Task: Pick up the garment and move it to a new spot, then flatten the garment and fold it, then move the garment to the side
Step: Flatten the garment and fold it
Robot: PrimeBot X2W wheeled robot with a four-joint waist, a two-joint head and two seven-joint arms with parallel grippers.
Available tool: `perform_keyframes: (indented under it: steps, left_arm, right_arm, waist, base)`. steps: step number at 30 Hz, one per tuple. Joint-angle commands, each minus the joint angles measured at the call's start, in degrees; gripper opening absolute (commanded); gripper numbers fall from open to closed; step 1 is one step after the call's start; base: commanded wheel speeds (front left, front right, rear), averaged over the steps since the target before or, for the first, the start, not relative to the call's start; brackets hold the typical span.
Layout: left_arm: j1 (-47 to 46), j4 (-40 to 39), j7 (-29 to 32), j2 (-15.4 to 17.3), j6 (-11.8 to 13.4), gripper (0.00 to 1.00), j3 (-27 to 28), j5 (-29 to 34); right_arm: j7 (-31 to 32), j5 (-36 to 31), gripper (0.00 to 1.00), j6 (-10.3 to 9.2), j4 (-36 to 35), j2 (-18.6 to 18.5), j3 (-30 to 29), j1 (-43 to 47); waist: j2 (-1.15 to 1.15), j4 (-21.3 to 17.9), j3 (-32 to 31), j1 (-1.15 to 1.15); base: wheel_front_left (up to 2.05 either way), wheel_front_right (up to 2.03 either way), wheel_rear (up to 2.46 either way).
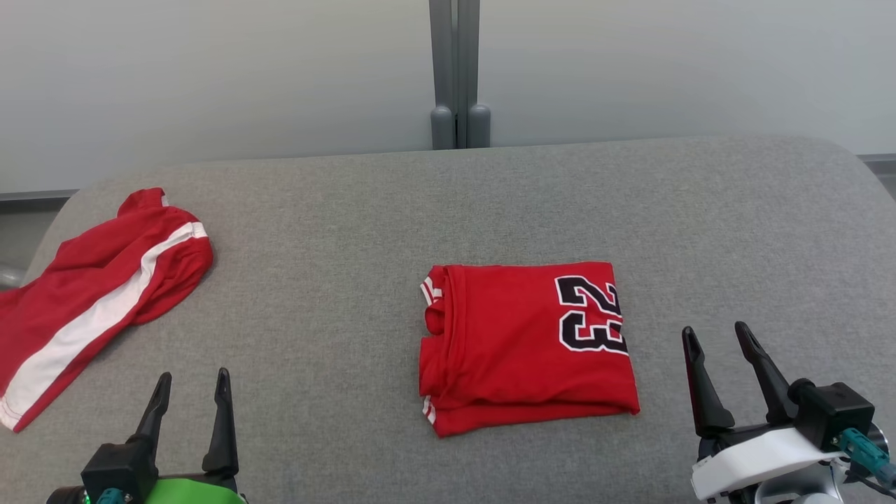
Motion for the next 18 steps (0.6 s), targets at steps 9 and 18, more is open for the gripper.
perform_keyframes:
  steps: [9,18]
  left_arm:
    - [-0.2,-2.5,2.9,1.1,1.1,1.0,-1.0,0.8]
    - [0.1,-4.6,4.3,2.1,2.0,1.0,-2.1,2.3]
  right_arm:
    - [2.1,-1.4,1.0,-0.05,-1.0,0.4,-0.7,1.2]
    - [2.9,-2.3,1.0,-0.05,-1.4,0.5,-0.7,1.0]
  waist:
    - [0.0,1.0,-0.3,0.0]
    - [0.0,0.8,-0.3,0.0]
  base:
    - [0.0,0.0,0.0]
    - [0.0,0.0,0.0]
